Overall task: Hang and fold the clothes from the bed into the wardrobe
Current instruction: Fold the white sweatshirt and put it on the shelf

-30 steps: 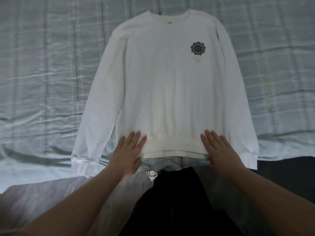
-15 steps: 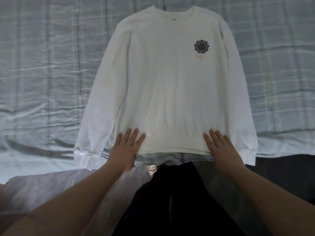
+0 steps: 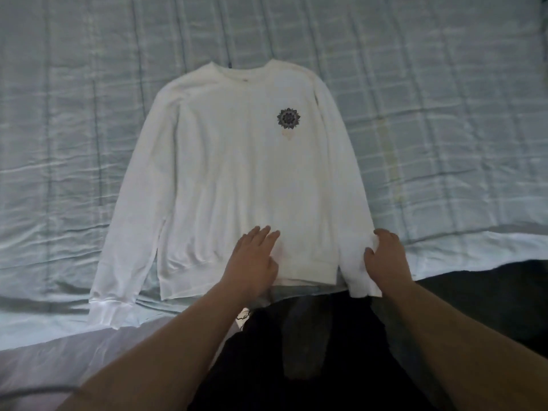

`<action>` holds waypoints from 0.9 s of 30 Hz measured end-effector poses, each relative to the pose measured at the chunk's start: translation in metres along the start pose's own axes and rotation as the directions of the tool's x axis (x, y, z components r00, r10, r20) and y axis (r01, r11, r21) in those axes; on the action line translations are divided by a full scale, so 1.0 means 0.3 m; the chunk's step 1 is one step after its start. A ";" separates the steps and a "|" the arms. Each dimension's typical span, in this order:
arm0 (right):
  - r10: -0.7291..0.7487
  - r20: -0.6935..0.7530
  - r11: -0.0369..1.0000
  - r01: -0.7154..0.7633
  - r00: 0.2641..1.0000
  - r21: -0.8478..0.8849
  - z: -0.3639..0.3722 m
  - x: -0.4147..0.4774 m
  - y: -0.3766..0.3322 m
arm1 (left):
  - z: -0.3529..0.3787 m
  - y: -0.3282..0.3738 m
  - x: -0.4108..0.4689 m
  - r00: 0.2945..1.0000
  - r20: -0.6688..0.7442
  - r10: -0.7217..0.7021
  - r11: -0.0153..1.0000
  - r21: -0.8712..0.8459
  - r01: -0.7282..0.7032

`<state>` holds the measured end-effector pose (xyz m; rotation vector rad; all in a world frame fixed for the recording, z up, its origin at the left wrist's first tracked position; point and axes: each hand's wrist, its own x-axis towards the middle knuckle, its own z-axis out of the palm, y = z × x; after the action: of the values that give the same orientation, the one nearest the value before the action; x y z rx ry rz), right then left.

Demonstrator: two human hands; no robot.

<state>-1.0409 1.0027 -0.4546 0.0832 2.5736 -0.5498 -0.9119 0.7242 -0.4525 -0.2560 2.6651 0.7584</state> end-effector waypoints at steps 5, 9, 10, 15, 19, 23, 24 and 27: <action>0.110 0.181 0.993 -0.100 0.977 -0.060 0.003 0.108 0.092 | 0.099 0.286 0.214 0.999 0.016 0.050 0.985 -0.164 -0.046; 0.056 0.381 0.998 -0.044 0.923 -0.040 -0.040 0.194 0.138 | 0.168 0.461 0.318 1.000 0.007 0.027 0.984 -0.179 -0.025; 0.057 0.415 0.998 -0.067 0.908 0.010 -0.064 0.219 0.145 | 0.181 0.494 0.344 0.999 0.027 0.024 0.990 -0.139 -0.020; 0.019 0.403 0.979 -0.098 0.915 0.176 -0.303 0.366 0.232 | 0.220 0.687 0.508 0.987 0.161 -0.016 0.997 0.074 0.004; -0.065 0.300 0.970 -0.010 0.952 0.242 -0.526 0.534 0.338 | 0.240 0.892 0.673 0.980 0.198 0.022 0.974 0.216 -0.066; -0.112 0.201 0.968 0.060 0.973 0.245 -0.688 0.730 0.447 | 0.266 1.066 0.859 0.988 0.143 0.059 0.965 0.246 -0.093; -0.113 0.175 0.970 0.071 0.978 0.231 -0.726 0.778 0.474 | 0.273 1.102 0.904 0.988 0.135 0.078 0.964 0.244 -0.109; -0.099 0.118 0.982 0.077 0.988 0.175 -0.815 0.913 0.556 | 0.294 1.192 1.017 0.986 0.122 0.112 0.959 0.247 -0.139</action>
<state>-1.3664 1.2407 -0.4562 -0.0076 2.4124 -0.7826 -1.2625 1.0492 -0.4708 0.0212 2.6587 0.4420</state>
